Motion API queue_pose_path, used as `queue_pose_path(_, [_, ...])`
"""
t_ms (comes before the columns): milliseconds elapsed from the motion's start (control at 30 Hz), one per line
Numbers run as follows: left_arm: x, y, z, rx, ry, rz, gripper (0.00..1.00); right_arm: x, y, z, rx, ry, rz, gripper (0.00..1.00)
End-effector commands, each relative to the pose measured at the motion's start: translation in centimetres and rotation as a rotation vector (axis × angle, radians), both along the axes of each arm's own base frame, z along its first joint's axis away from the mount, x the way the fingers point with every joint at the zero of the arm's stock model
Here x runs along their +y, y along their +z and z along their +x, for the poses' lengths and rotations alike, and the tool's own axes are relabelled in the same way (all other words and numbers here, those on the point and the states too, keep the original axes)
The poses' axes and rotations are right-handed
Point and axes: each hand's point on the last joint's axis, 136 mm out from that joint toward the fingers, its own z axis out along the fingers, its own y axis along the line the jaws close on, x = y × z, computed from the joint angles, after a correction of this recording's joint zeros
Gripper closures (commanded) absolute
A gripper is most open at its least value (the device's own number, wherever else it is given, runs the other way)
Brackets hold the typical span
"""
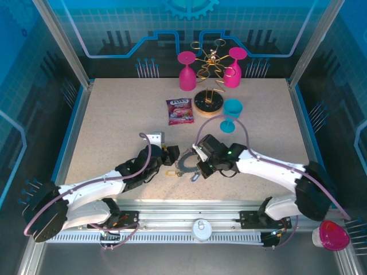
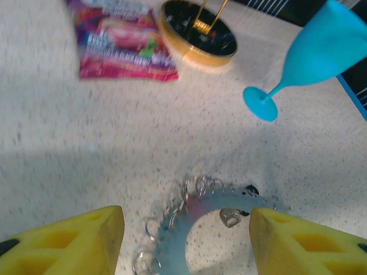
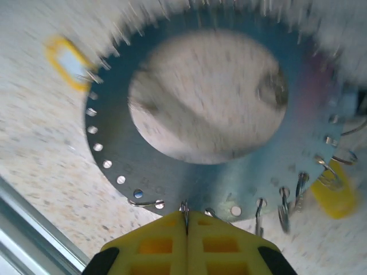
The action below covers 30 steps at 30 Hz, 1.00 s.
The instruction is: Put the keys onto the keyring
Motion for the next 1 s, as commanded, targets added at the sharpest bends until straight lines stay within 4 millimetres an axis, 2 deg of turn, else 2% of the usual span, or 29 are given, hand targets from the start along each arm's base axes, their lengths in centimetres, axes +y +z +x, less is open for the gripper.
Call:
queue_pose_path(0, [-0.2,3.3,0.5,-0.17,-0.123,0.218,0.46,0.9,3.5,2.5,-0.174,0.118,0.095,1.0])
queue_pose_path(200, [0.2,5.6,0.5,-0.271,-0.265,0.281,0.55,2.2,8.2,4.5,-0.269,0.243,0.281,1.0])
queue_pose_path(400, [-0.4,7.3,-1.0,-0.342,-0.504,0.349,0.64,3.2,10.9,3.6,-0.343,0.446,0.374,1.0])
queue_pose_path(467, [-1.1,7.5,-2.1,-0.364,-0.616,0.398,0.75,3.5,11.5,3.0,-0.352,0.506,0.4,1.0])
queue_pose_path(667, [-2.9,7.7,-4.6,-0.474,-0.842,0.428,0.72,4.3,13.3,1.7,-0.421,0.621,0.475,1.0])
queue_pose_path(800, [-3.8,7.7,-5.6,-0.503,-0.913,0.371,0.71,4.5,14.0,1.6,-0.478,0.655,0.502,1.0])
queue_pose_path(967, [-4.2,6.6,-6.7,-0.516,-0.965,0.329,0.73,4.7,14.5,0.7,-0.515,0.715,0.527,1.0])
